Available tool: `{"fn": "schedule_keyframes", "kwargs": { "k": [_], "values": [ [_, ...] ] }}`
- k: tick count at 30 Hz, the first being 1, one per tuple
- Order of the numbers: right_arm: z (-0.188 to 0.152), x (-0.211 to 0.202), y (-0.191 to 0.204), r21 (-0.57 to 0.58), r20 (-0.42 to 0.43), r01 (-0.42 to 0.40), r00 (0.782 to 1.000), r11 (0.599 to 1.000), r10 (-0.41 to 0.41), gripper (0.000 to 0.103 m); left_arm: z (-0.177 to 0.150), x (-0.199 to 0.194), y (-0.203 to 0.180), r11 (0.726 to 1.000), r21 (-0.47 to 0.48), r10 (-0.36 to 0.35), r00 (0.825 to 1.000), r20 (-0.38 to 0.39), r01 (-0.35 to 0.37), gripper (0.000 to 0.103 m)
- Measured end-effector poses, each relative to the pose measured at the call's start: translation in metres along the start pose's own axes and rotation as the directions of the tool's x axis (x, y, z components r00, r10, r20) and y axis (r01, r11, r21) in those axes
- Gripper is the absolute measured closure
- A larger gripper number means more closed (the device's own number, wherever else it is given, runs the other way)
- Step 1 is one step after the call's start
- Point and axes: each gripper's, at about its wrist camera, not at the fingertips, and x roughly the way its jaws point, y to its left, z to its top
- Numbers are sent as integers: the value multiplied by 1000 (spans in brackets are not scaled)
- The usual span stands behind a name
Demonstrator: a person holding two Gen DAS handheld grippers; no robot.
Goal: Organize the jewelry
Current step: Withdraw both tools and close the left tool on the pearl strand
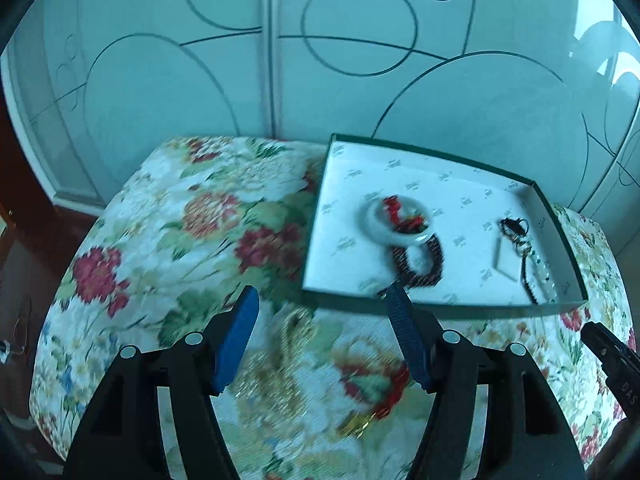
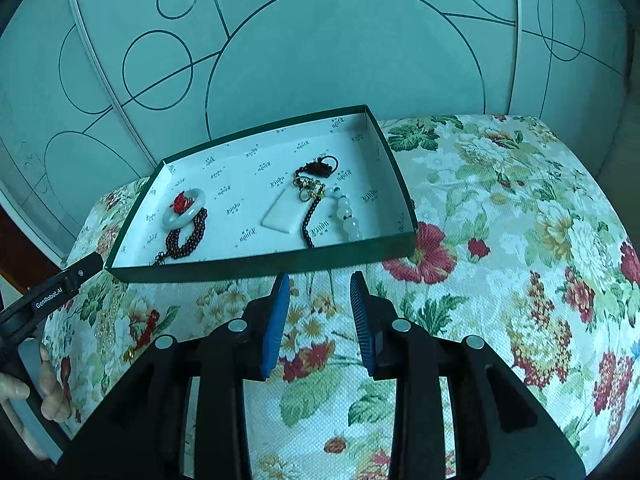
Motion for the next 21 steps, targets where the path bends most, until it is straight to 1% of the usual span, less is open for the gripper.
{"fn": "schedule_keyframes", "kwargs": {
  "k": [5,11,16,21],
  "values": [
    [-22,-8,0,1,-23,-4,1000,1000,4,72,-20,-7,19,999,-30,17,1000,-25,-17,37],
    [-39,-15,0,-4,-38,-13,999,1000,13,72,-39,-12,36,998,-48,35,999,-38,-37,38],
    [-46,-18,5,-15,-44,-23,999,1000,22,72,-46,-6,44,997,-60,45,997,-61,-49,38],
    [-47,-16,9,-21,-48,-29,998,999,28,72,-45,-1,43,997,-51,50,997,-63,-53,38]
  ]
}}
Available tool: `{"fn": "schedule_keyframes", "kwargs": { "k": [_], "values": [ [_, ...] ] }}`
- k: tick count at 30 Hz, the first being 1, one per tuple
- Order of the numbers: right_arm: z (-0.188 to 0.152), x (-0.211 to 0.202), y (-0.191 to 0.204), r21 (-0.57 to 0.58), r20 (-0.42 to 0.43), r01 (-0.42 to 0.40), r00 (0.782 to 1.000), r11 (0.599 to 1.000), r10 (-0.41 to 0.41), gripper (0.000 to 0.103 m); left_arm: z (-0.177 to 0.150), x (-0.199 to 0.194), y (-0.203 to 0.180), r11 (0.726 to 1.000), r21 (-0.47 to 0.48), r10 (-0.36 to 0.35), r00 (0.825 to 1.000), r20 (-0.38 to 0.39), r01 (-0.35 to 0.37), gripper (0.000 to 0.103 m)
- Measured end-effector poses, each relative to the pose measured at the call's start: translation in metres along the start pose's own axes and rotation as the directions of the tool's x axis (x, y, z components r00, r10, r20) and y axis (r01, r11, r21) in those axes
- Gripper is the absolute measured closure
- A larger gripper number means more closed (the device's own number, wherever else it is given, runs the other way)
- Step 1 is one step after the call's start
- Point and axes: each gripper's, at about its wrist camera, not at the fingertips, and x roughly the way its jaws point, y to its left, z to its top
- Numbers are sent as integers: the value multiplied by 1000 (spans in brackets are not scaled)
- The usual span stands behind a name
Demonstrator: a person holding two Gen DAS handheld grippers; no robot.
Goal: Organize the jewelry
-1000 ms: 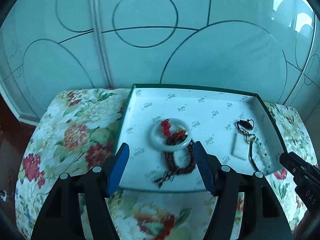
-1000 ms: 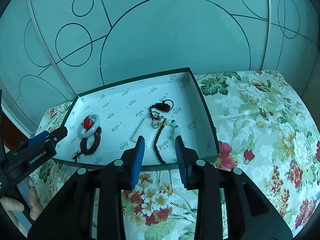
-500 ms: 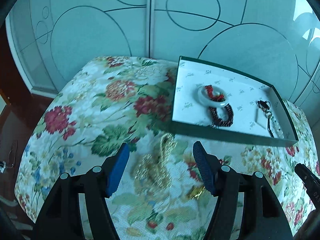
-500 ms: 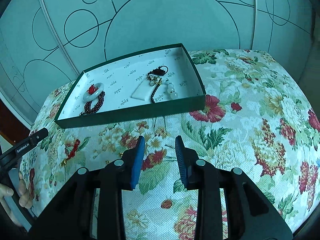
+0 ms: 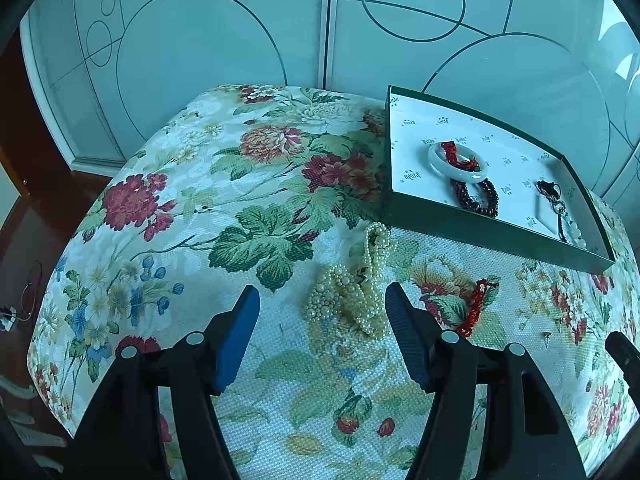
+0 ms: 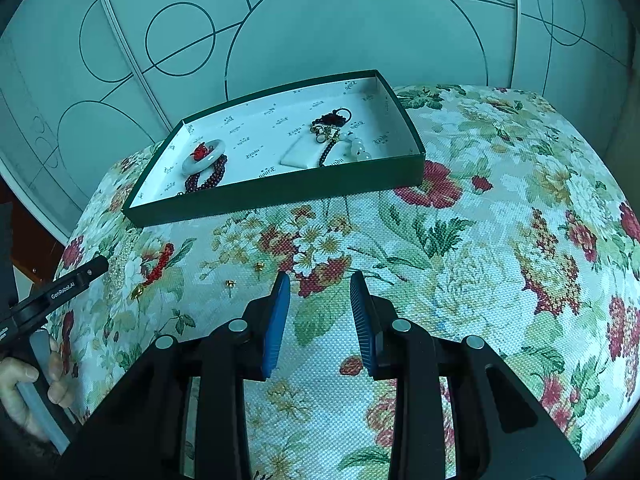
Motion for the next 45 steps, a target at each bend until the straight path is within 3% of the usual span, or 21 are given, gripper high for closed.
{"fn": "schedule_keyframes", "kwargs": {
  "k": [5,10,16,18,20,23,40,45],
  "values": [
    [2,6,4,-2,-8,-5,1000,1000,5,72,6,10,-8,1000,21,-7,1000,0,7,39],
    [3,14,5,-2,-19,-11,1000,1000,11,72,12,27,-16,999,40,-15,1000,-23,16,52],
    [5,22,7,0,-31,-13,999,1000,13,72,14,36,-26,997,73,-18,1000,-15,19,53],
    [6,24,8,-1,-34,-15,999,1000,15,72,15,37,-28,997,79,-8,1000,-6,9,61],
    [6,26,9,-2,-38,-16,999,1000,16,72,14,37,-31,995,100,9,1000,8,-9,78],
    [6,29,11,-4,-45,-18,999,1000,18,72,13,36,-31,994,107,7,1000,15,-9,90],
    [12,47,37,-60,-68,-34,997,998,30,73,14,23,-20,997,71,21,999,43,-24,92],
    [13,54,42,-75,-76,-28,997,997,23,82,13,24,-17,998,60,23,999,36,-25,92]
  ]
}}
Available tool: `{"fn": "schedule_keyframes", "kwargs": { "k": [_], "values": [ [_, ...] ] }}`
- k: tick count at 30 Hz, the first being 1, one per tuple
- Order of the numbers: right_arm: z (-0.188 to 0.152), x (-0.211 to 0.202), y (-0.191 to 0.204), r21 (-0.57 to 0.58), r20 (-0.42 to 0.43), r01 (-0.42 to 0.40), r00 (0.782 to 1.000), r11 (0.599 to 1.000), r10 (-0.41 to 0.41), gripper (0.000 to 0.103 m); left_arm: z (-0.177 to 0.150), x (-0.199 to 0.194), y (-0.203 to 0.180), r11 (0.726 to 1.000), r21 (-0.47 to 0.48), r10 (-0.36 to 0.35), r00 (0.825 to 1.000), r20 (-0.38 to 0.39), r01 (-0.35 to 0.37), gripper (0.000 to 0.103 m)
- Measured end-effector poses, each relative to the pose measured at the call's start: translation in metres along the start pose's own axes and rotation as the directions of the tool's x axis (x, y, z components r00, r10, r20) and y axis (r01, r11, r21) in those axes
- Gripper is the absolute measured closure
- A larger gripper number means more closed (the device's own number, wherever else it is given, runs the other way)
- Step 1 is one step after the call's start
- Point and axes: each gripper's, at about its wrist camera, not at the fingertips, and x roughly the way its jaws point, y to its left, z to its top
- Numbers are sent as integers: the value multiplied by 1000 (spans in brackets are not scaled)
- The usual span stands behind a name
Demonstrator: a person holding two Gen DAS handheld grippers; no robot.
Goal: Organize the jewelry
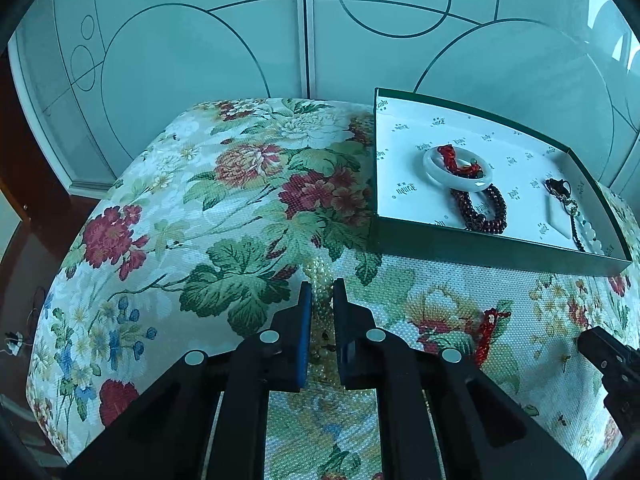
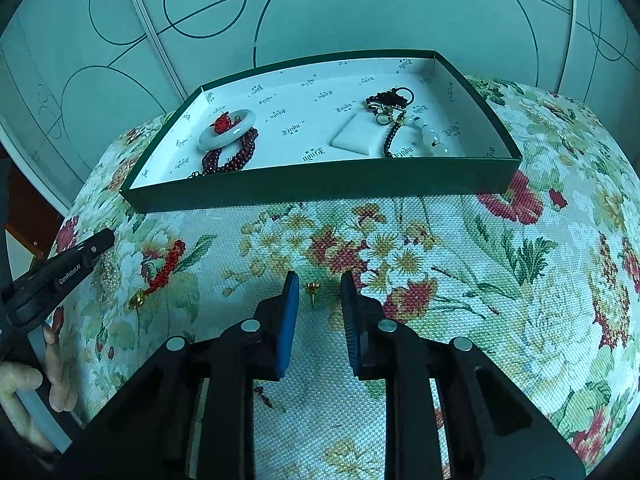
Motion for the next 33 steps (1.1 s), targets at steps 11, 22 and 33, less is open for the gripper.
{"fn": "schedule_keyframes", "kwargs": {
  "k": [11,22,33],
  "values": [
    [-3,3,5,-45,23,45,999,998,-44,93,-4,1,2,1000,-10,5,1000,-7,-5,92],
    [-6,0,6,-46,19,40,999,998,-40,95,-4,2,2,1000,-14,0,1000,-8,-1,92],
    [-9,-2,7,-53,40,58,998,997,-56,97,-4,1,1,1000,-16,-2,1000,-8,2,92]
  ]
}}
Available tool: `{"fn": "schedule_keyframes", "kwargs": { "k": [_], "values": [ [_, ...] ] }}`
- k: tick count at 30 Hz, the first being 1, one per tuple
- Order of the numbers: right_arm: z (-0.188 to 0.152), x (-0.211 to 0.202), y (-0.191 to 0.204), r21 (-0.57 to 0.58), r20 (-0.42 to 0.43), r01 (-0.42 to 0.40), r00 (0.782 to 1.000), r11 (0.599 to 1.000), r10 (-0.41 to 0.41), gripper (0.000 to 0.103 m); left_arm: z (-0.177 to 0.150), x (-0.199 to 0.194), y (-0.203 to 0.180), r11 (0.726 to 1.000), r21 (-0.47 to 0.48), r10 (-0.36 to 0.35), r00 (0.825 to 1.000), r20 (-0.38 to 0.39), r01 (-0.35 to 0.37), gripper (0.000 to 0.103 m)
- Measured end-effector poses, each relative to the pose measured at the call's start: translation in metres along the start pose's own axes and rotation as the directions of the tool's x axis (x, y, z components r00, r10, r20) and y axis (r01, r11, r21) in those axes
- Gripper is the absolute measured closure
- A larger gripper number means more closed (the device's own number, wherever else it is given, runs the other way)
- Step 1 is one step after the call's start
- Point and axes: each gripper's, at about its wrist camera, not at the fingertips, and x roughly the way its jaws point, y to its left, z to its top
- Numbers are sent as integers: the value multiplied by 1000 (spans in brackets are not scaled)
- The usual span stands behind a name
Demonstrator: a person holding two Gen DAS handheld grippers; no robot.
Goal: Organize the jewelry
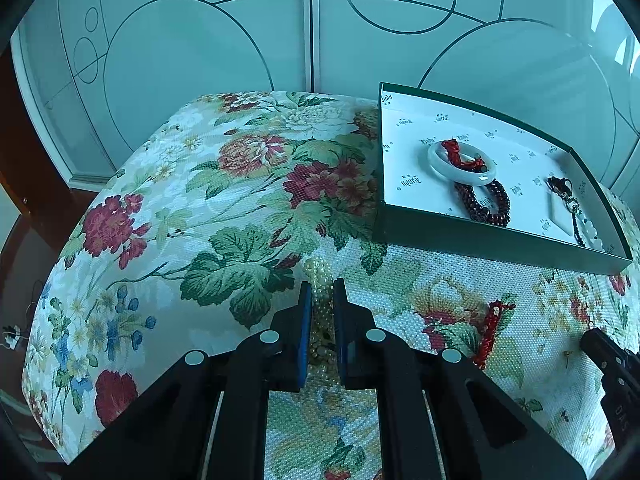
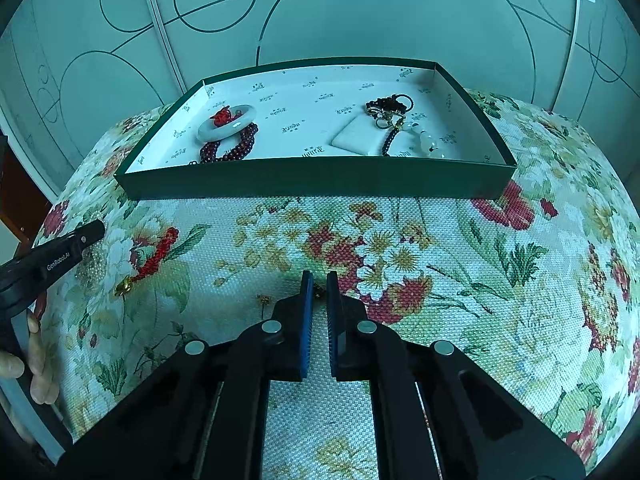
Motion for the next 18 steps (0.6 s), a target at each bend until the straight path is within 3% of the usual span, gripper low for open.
{"fn": "schedule_keyframes", "kwargs": {
  "k": [18],
  "values": [
    [-1,-13,-23,44,29,13,999,999,-15,97,-3,-4,-7,1000,23,-2,1000,2,2,92]
  ]
}}
